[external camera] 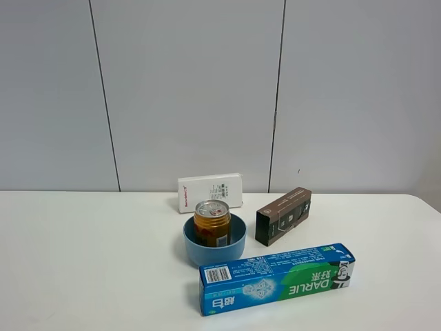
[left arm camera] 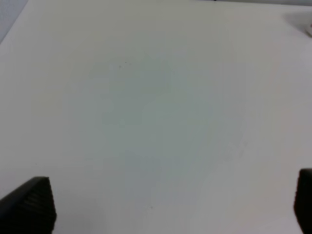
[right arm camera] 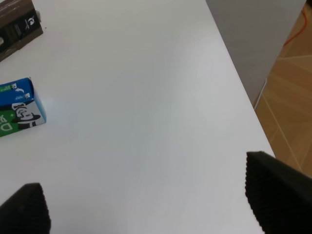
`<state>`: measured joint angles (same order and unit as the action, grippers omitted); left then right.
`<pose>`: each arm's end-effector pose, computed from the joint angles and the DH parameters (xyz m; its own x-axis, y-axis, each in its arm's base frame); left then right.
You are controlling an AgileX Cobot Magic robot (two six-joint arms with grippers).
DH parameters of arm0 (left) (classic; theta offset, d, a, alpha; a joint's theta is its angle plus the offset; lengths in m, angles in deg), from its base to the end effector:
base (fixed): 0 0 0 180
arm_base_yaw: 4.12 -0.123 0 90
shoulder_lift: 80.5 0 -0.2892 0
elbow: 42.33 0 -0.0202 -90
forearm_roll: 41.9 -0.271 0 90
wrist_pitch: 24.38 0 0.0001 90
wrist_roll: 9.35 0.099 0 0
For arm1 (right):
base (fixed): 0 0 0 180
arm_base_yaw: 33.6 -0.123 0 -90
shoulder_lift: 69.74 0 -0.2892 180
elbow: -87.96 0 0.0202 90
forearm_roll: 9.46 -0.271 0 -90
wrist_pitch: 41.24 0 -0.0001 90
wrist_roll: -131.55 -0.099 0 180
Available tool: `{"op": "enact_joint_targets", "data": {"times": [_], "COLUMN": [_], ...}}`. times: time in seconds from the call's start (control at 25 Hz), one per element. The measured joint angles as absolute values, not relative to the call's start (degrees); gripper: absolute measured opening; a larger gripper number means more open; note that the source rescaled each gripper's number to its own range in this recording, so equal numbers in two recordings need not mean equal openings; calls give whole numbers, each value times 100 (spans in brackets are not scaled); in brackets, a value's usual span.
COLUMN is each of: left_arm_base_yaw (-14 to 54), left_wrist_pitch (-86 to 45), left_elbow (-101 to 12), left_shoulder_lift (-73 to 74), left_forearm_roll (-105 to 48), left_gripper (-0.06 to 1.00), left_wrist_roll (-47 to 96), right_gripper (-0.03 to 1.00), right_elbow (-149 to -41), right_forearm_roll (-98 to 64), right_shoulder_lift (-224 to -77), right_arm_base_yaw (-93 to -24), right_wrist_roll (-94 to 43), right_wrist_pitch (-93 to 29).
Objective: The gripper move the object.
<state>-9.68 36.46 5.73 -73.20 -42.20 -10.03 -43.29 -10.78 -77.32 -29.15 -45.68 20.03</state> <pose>0.0133 0.0017 0.2866 -0.4385 -0.0520 -0.8972 -0.1051 0.9944 -0.0063 0.0155 0.0008 0.2823 -0.4637 -0.0013 -0.8860 0.0425 0.9988 -0.0237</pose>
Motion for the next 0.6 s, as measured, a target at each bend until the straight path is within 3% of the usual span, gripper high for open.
{"op": "enact_joint_targets", "data": {"times": [0.6], "left_arm_base_yaw": [-968], "left_wrist_pitch": [3646], "left_elbow": [573], "left_shoulder_lift": [-7320], "left_forearm_roll": [-4220], "left_gripper": [100], "left_wrist_roll": [-1003], "right_gripper": [73], "right_elbow": [-4329], "right_forearm_roll": [-1078], "right_shoulder_lift": [-7732], "right_arm_base_yaw": [-2915], "right_wrist_roll": [-4568], "right_wrist_pitch": [2003]}}
